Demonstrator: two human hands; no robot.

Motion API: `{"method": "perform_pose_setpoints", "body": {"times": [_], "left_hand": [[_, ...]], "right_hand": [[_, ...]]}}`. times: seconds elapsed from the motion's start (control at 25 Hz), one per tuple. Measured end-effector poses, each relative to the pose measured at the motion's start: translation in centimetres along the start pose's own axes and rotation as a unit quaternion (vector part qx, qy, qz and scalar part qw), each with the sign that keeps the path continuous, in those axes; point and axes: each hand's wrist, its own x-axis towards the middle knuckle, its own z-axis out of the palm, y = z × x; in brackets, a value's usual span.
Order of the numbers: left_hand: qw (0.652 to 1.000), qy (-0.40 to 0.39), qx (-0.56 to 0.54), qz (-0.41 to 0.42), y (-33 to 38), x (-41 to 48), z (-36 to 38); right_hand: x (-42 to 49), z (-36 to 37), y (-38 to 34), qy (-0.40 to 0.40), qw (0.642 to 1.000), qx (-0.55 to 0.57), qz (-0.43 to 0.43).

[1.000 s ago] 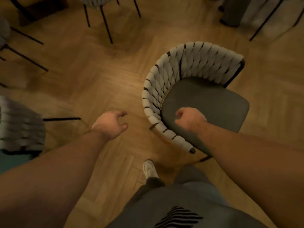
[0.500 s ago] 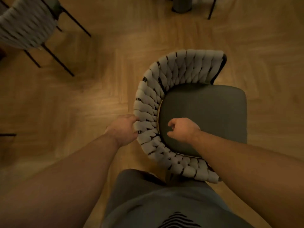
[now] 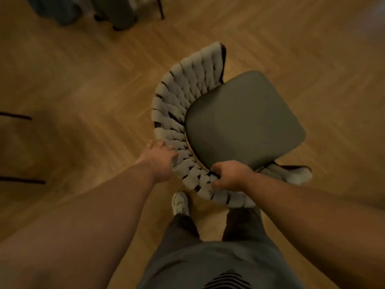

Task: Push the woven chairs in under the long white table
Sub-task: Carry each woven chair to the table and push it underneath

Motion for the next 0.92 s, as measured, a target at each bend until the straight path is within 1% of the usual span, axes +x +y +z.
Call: {"method": "perform_pose_setpoints", "body": {"times": [0.12,0.24,0.36,0.52,0.68,0.8,0.92], "left_hand": [[0.999,-0.001,0.044,0.027,-0.5,0.5,0.8],[0.998,-0.004,0.064,0.022,0.2,0.7,1.5],[0.997,-0.01,0.077,0.008,0.5,0.7,1.9],[0.992,0.003,0.122,0.024,0.1,1.4,2.2],[0.983,-0.018,0.161,0.087,-1.7,3.0,1.1],[0.968,-0.031,0.188,0.162,-3.4,5.4,-0.5],[0.943,-0.027,0.233,0.237,-5.7,8.3,-2.1]], "right_hand": [[-0.5,4.0,-1.6,0.012,0.998,0.056,0.03],[-1.4,6.8,-2.4,0.031,0.995,0.078,0.045],[-1.9,8.0,-2.3,0.082,0.992,0.08,0.05],[-2.3,8.8,-2.3,0.105,0.989,0.096,0.049],[-2.2,8.9,-3.5,0.112,0.986,0.087,0.091],[-0.1,8.0,-5.1,0.078,0.981,0.111,0.14],[2.3,7.7,-7.0,0.045,0.967,0.132,0.213]]}}
